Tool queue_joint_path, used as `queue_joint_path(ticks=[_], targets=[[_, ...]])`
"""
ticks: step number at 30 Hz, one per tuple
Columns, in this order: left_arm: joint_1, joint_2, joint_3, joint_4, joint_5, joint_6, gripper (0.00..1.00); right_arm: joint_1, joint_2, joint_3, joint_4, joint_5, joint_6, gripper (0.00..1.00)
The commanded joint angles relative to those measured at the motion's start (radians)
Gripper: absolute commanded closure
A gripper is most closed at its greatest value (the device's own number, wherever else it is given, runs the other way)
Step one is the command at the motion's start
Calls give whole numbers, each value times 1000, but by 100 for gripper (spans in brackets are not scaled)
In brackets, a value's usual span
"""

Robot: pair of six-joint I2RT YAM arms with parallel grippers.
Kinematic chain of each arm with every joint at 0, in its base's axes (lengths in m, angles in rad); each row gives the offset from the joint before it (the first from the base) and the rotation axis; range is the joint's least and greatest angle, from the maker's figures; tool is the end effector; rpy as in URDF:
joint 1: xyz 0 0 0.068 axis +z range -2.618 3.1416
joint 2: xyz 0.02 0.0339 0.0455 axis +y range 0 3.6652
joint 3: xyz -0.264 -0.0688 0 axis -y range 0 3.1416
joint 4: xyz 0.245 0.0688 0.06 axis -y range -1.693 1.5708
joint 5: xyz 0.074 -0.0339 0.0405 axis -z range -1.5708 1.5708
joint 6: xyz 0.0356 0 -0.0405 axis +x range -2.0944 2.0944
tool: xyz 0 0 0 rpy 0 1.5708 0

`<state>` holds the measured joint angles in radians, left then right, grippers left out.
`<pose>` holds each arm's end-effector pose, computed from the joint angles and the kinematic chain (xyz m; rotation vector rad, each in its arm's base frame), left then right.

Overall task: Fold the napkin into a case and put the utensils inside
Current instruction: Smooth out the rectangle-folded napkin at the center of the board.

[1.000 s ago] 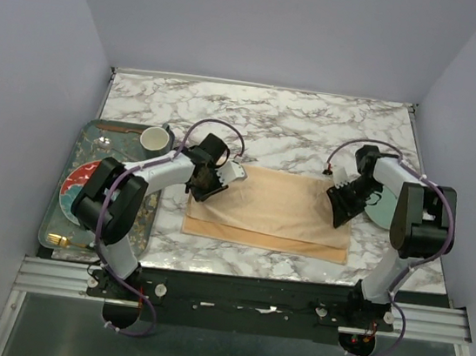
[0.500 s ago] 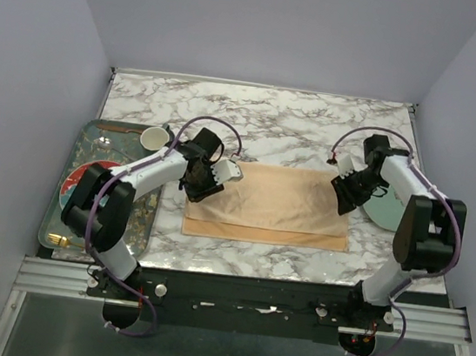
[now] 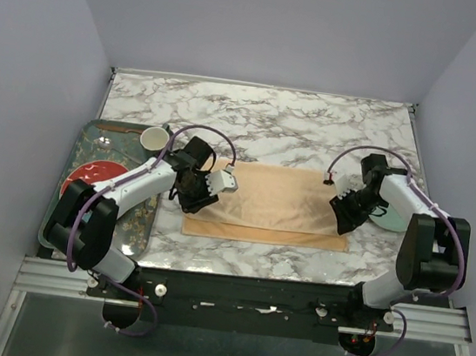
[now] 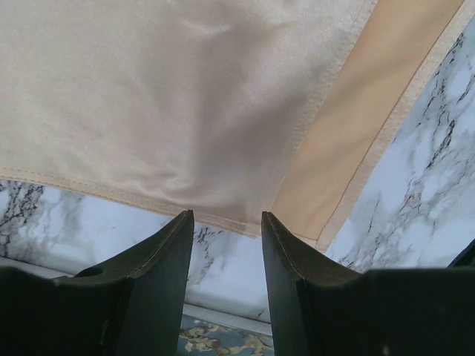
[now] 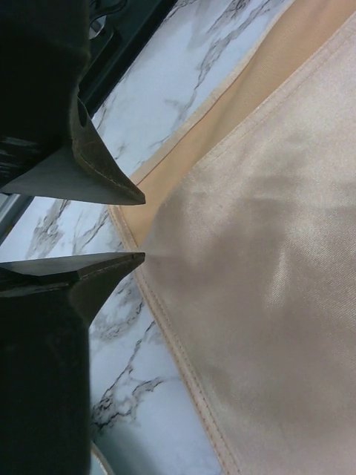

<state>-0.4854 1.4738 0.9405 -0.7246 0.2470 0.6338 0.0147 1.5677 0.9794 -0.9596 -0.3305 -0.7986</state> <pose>0.2341 -0.1334 0.2001 1.5305 2.3402 -0.3134 0.2586 0.0154 0.1838 -1.1767 2.7181 0.4435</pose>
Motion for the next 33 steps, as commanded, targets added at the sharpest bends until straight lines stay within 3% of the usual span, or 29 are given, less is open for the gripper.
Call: queue_joint_path(ticks=[1, 13, 19, 30, 33], targets=[[5, -26, -31, 39, 18, -17, 49, 25, 23, -51, 93, -16, 45, 60], [15, -53, -58, 44, 31, -11, 49, 39, 57, -111, 163, 48, 32, 57], [15, -66, -66, 37, 46, 1, 50, 44, 23, -127, 164, 71, 9, 66], [-8, -119, -146, 40, 84, 205, 54, 54, 9, -97, 114, 27, 25, 94], [-24, -122, -170, 53, 64, 222, 54, 57, 6, -88, 105, 22, 25, 96]])
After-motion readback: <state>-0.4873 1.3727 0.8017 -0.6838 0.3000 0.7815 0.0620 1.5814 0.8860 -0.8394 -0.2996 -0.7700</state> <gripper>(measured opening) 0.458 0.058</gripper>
